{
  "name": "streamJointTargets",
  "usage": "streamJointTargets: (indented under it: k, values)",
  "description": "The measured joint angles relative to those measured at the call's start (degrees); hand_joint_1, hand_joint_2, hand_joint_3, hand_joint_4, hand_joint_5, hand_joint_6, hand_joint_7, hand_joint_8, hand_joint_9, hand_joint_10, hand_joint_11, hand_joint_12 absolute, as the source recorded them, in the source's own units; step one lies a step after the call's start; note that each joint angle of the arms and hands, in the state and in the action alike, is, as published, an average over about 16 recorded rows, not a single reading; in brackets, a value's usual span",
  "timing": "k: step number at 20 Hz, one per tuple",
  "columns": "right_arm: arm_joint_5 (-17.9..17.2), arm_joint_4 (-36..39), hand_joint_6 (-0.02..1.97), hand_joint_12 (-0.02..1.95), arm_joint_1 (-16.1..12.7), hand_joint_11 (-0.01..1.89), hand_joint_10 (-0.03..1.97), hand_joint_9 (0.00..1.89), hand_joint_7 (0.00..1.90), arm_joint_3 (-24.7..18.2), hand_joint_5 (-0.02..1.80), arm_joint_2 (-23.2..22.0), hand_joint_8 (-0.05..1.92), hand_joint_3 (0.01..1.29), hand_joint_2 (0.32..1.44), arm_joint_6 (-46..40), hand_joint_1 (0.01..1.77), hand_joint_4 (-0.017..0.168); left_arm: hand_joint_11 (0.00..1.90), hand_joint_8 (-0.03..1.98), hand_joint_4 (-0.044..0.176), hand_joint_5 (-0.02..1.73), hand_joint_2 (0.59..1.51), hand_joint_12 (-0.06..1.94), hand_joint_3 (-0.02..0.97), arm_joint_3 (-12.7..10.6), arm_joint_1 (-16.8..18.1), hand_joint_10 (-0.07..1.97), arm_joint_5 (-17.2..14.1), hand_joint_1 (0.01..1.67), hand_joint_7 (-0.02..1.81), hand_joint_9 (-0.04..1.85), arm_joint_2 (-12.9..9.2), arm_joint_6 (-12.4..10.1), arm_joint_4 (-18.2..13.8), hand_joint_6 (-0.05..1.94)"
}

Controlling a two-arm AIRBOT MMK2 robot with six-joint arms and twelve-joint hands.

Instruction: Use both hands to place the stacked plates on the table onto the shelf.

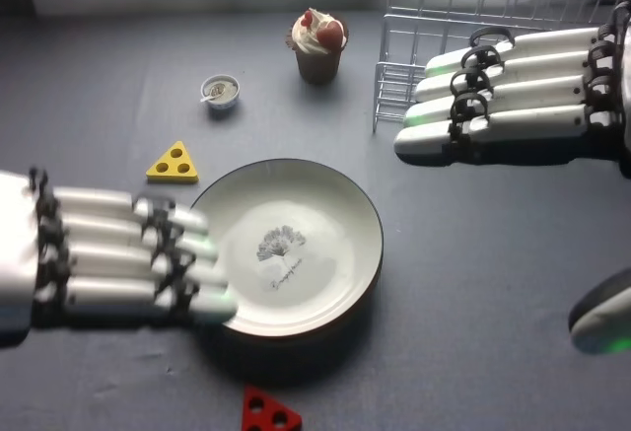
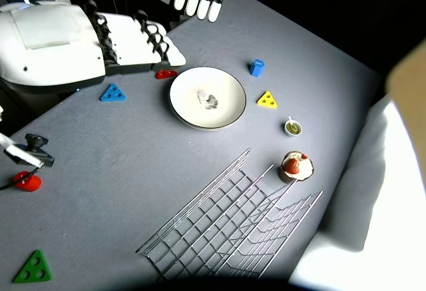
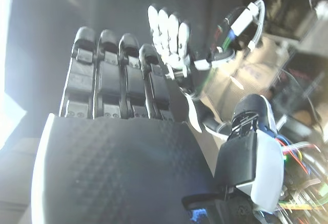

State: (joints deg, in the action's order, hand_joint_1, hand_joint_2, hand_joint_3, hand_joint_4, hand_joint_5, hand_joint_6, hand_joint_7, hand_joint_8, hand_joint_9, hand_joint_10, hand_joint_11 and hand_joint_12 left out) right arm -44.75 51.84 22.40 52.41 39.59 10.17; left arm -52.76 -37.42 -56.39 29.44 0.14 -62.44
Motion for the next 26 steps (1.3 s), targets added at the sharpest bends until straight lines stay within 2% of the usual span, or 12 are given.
streamJointTargets:
  k: [5, 10, 14, 19, 26]
  values:
    - [-1.7, -4.2, 0.01, 0.04, 1.2, 0.17, 0.00, 0.20, 0.23, 0.4, 0.20, -0.3, 0.00, 0.02, 0.95, 2.1, 0.01, -0.001, 0.08, 0.02, -0.002, 0.09, 0.881, 0.09, 0.004, -0.8, -0.7, 0.00, -0.3, 0.11, 0.12, 0.12, -0.2, 0.0, -1.8, 0.00]
    - [-0.9, -7.8, 0.01, 0.04, 2.1, 0.17, 0.00, 0.20, 0.23, -0.1, 0.20, -0.7, 0.00, 0.02, 0.95, 4.8, 0.01, -0.002, 0.09, 0.02, -0.002, 0.09, 0.886, 0.09, 0.004, -1.4, -0.8, 0.00, 0.7, 0.11, 0.13, 0.13, 0.0, 0.0, -4.7, 0.00]
    - [0.0, -8.3, 0.01, 0.04, 2.6, 0.17, 0.00, 0.20, 0.23, -0.5, 0.19, -0.7, 0.00, 0.02, 0.95, 5.4, 0.02, -0.003, 0.10, 0.02, -0.001, 0.10, 0.892, 0.09, 0.005, -1.8, -1.0, 0.00, 2.3, 0.10, 0.14, 0.13, 1.1, 0.0, -7.2, 0.00]
    - [1.0, -7.6, 0.01, 0.04, 3.1, 0.18, 0.00, 0.21, 0.23, -0.7, 0.19, -0.5, 0.00, 0.02, 0.95, 5.6, 0.02, -0.003, 0.11, 0.02, -0.001, 0.10, 0.894, 0.09, 0.005, -2.7, -1.0, 0.00, 4.8, 0.10, 0.15, 0.14, 3.8, 0.0, -9.5, 0.00]
    - [1.7, -4.5, 0.01, 0.04, 3.4, 0.19, 0.00, 0.22, 0.23, -0.9, 0.19, -0.1, 0.00, 0.02, 0.94, 5.1, 0.02, -0.003, 0.13, 0.02, -0.001, 0.10, 0.895, 0.08, 0.004, -5.8, -1.4, 0.00, 8.6, 0.11, 0.14, 0.14, 9.9, 0.0, -10.1, 0.00]
